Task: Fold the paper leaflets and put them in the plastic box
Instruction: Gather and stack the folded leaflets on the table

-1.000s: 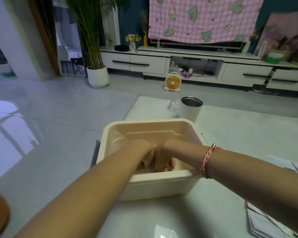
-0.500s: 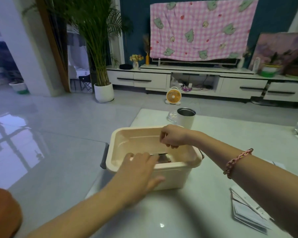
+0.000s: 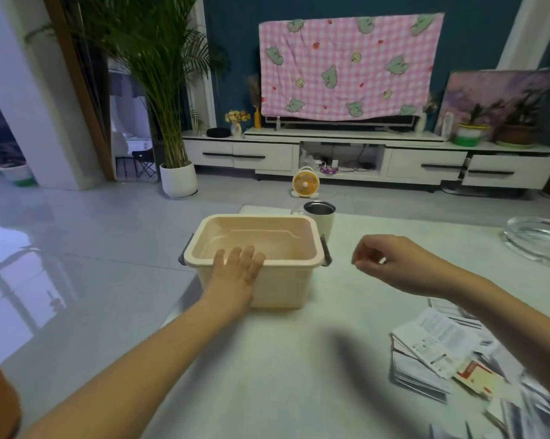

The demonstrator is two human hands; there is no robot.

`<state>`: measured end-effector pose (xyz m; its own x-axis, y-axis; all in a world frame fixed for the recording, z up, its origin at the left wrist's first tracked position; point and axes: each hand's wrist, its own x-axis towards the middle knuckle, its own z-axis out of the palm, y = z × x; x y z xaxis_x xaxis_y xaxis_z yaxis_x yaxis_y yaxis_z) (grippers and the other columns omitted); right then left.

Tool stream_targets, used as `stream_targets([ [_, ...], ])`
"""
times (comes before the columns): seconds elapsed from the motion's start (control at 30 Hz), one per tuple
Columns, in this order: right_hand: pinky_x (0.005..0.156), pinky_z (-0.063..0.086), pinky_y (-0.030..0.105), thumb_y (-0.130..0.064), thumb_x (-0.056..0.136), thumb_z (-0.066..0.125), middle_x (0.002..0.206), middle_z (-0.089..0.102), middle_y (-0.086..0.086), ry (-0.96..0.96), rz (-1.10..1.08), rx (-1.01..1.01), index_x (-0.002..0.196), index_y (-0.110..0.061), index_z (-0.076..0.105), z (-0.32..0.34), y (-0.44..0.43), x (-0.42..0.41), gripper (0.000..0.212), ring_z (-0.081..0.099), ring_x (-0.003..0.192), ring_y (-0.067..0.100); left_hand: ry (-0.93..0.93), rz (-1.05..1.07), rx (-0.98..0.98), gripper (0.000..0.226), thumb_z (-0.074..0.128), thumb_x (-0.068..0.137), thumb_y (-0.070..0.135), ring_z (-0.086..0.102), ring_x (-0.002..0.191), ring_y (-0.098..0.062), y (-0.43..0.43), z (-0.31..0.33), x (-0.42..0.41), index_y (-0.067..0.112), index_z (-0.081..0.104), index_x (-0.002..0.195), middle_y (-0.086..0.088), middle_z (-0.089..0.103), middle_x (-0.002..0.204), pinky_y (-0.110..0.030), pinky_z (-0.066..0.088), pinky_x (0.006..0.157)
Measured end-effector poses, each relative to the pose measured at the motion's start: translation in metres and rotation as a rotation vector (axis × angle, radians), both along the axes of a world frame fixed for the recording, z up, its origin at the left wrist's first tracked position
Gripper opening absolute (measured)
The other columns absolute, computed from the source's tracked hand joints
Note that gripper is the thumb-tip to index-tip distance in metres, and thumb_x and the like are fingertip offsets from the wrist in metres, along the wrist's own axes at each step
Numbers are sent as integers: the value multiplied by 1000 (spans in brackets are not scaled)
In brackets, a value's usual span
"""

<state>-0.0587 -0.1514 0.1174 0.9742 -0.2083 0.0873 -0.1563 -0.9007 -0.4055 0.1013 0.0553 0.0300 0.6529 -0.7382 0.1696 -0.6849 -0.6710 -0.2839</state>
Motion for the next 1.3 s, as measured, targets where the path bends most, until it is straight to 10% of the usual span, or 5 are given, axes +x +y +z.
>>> stream_targets([
  [0.17,81,47,25,-18,91,56,100,62,-3,162,-136,-8,94,-24,56,-35,-36,-61,7,58,91,13,53,87,-135,84,51,87,45,-4,142,-30,-20,-1,-15,9,0,144,-13,-5,152,-49,-9,113],
  [0.47,83,35,27,-40,87,60,123,52,9,280,-401,-73,118,-17,50,-121,-40,-84,40,49,113,23,295,-313,-422,58,37,90,44,2,142,-27,-52,-52,-123,12,30,137,-18,3,155,-33,-2,113],
  [0.77,62,35,24,-19,86,60,72,56,-1,262,-266,-116,67,-15,54,-124,-46,-92,20,51,78,21,944,-177,-913,38,50,95,23,32,131,-8,-84,-79,-176,13,40,131,1,30,144,-8,19,101],
  [1.03,55,32,27,2,86,54,65,55,2,-309,-482,-110,64,-17,55,-109,-29,-113,29,47,59,21,1207,-199,-1077,20,55,92,15,52,98,8,-64,-92,-166,27,53,108,7,57,117,0,36,82],
  [1.3,50,55,28,-6,89,58,70,68,7,-421,-489,683,73,-11,66,-106,56,-84,18,65,62,20,1406,-135,-1364,16,44,98,23,62,90,-8,-56,-82,-174,18,59,98,2,68,97,-21,49,82],
])
